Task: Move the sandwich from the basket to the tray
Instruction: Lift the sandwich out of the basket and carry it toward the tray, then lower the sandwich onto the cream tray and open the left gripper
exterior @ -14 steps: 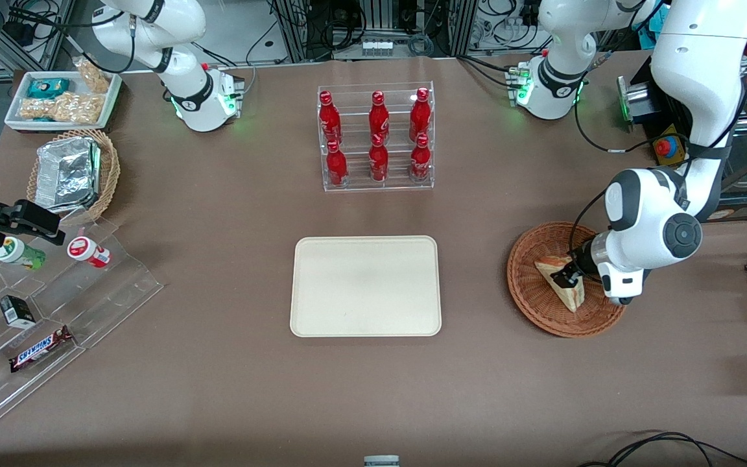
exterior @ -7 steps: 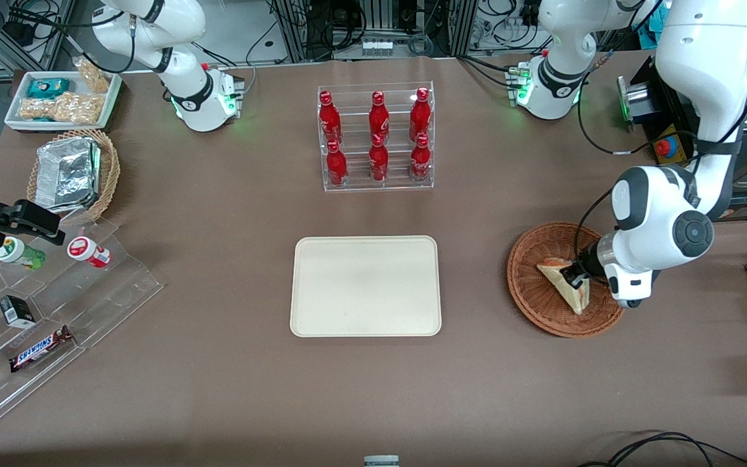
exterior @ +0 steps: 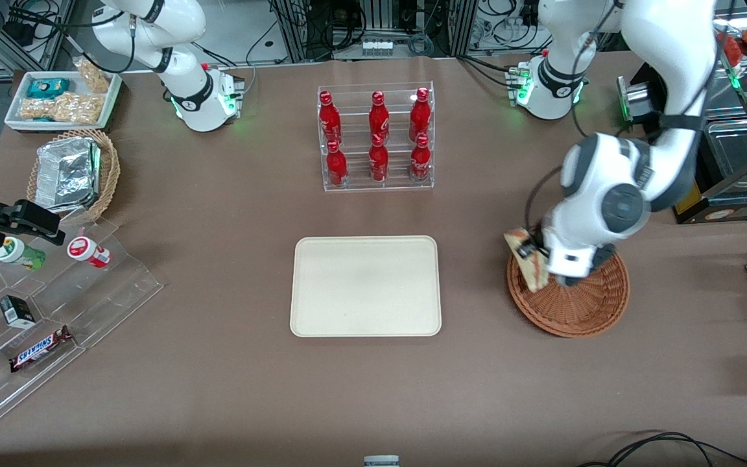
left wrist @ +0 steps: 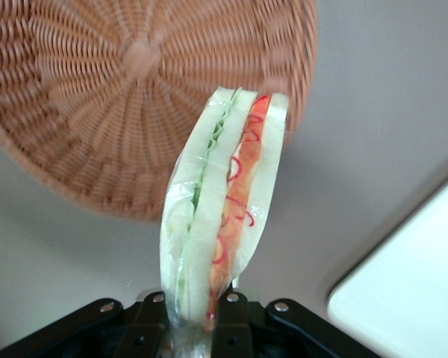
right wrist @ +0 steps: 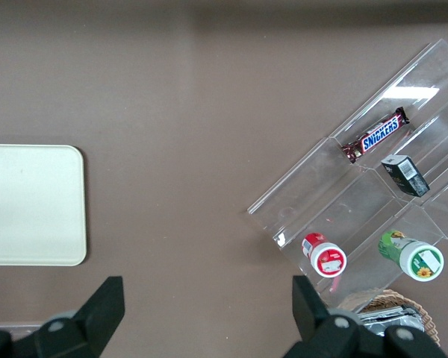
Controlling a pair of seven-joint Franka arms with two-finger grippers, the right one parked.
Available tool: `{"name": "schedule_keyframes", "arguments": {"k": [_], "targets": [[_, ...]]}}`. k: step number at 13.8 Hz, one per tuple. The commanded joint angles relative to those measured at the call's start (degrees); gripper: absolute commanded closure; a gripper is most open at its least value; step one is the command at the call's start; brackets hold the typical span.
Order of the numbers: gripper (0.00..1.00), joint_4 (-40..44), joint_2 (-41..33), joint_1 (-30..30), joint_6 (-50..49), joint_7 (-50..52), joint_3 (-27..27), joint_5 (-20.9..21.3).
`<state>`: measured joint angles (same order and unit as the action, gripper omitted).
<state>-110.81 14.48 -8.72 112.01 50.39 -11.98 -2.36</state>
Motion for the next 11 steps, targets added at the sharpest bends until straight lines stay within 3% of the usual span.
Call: {"name": "schedule_keyframes", "arguments": {"k": [1,4,8,11], "targets": [[0.86,2.26,0.1,-8.13,-3.99,1.2,0.82,2.27],[0.89,7.6,3.61,-15.87,-4.08,4.54,0.82,3.32],[0.87,23.22,17.12,-22.99,-3.99,4.1,0.81,3.41],[0.78,33.09,25.92,-24.59,-3.99,3.93,0.82,3.24]]}}
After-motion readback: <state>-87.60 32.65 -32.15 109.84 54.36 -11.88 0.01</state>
